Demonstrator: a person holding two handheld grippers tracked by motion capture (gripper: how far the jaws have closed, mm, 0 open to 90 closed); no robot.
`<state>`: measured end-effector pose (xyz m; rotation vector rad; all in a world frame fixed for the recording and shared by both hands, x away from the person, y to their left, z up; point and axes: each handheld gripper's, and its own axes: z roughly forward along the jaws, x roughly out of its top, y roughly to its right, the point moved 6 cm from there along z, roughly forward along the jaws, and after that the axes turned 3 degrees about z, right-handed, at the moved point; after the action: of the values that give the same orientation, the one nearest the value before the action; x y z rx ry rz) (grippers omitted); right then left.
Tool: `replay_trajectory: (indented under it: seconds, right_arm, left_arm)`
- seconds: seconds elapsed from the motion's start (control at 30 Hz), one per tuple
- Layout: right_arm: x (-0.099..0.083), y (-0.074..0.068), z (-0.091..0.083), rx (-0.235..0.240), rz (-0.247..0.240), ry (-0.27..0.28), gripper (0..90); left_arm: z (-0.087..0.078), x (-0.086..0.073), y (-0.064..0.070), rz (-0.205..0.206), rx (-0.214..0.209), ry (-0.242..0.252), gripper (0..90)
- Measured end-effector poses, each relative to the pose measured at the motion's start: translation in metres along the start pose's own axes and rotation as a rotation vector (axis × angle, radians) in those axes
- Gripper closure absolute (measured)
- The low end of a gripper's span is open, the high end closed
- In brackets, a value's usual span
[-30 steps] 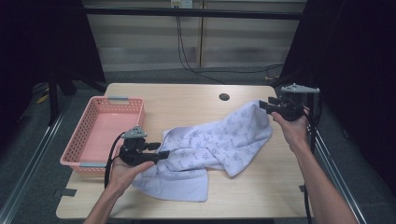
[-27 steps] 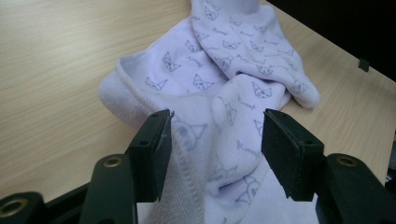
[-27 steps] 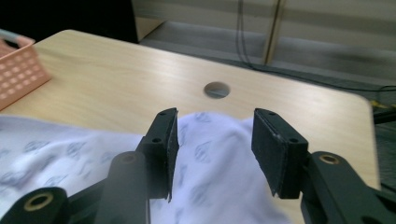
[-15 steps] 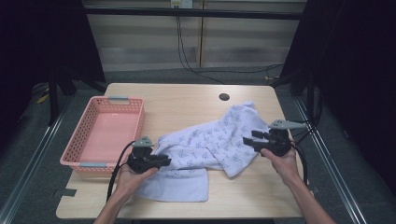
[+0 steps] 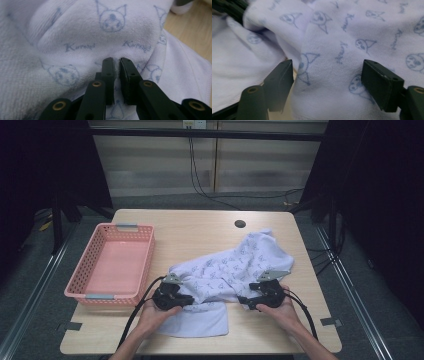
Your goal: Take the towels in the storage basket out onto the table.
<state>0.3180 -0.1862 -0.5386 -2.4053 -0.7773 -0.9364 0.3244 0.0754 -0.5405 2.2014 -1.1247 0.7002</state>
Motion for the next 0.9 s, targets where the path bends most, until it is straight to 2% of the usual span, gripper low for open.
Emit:
replay_trajectory:
  seconds: [0.03,0.07,0.13,0.17,0.2,0.23,0.3,0.33,0.4,0.47,0.5,0.53,0.57,0.6,0.63,0.67,0.7,0.8,0.9]
  right_arm:
    - [-0.002,0.004,0.003,-0.026,-0.009,-0.013,33.5]
    - [-0.001,0.008,0.005,-0.046,-0.019,0.006,39.3]
    - [0.002,0.018,0.005,-0.083,-0.012,0.012,55.7]
    - [0.003,0.024,0.004,-0.102,-0.006,0.009,60.9]
    - [0.004,0.031,0.003,-0.099,-0.004,0.008,65.2]
    - [0.004,0.038,0.000,-0.127,0.004,0.005,67.3]
    - [0.003,0.055,-0.005,-0.149,0.050,0.003,70.4]
    - [0.002,0.064,-0.008,-0.166,0.052,0.008,71.6]
    - [0.000,0.079,-0.015,-0.203,0.078,0.010,71.9]
    - [-0.003,0.093,-0.021,-0.235,0.098,0.016,71.8]
    - [-0.004,0.098,-0.024,-0.261,0.093,0.021,71.4]
    - [-0.005,0.102,-0.026,-0.269,0.115,0.023,69.6]
    - [-0.006,0.105,-0.029,-0.279,0.117,0.027,63.9]
    - [-0.006,0.105,-0.033,-0.286,0.123,0.037,54.9]
    - [-0.006,0.103,-0.038,-0.270,0.136,0.054,49.2]
    - [-0.005,0.098,-0.043,-0.249,0.134,0.067,46.6]
    - [-0.004,0.091,-0.049,-0.248,0.123,0.081,44.2]
    - [-0.003,0.060,-0.065,-0.190,0.109,0.124,43.3]
    - [-0.013,0.025,-0.068,-0.101,0.078,0.111,44.6]
  left_arm:
    - [0.002,0.001,0.002,-0.003,-0.008,0.003,81.6]
    - [0.004,0.003,0.004,0.000,-0.016,0.003,81.5]
    - [0.008,0.006,0.007,0.002,-0.031,0.002,79.8]
    - [0.010,0.008,0.009,0.000,-0.047,0.005,76.6]
    - [0.011,0.010,0.010,0.004,-0.041,0.005,73.4]
    - [0.011,0.011,0.012,0.018,-0.027,-0.002,69.2]
    - [0.010,0.014,0.016,0.020,-0.054,0.006,61.4]
    - [0.008,0.016,0.018,0.020,-0.061,0.020,58.1]
    - [0.000,0.019,0.021,0.024,-0.076,0.053,55.4]
    - [-0.008,0.020,0.022,0.021,-0.071,0.077,54.7]
    - [-0.013,0.019,0.022,0.024,-0.069,0.084,54.3]
    - [-0.017,0.018,0.024,0.030,-0.074,0.091,54.3]
    - [-0.021,0.015,0.025,0.048,-0.073,0.084,55.0]
    - [-0.024,0.013,0.027,0.055,-0.067,0.088,55.1]
    - [-0.026,0.009,0.028,0.056,-0.070,0.090,55.1]
    - [-0.027,0.006,0.027,0.058,-0.072,0.085,55.1]
    - [-0.027,0.004,0.027,0.064,-0.073,0.081,55.1]
    - [-0.019,-0.001,0.029,0.077,-0.087,0.049,53.8]
    - [-0.008,-0.006,0.030,0.103,-0.058,-0.014,54.4]
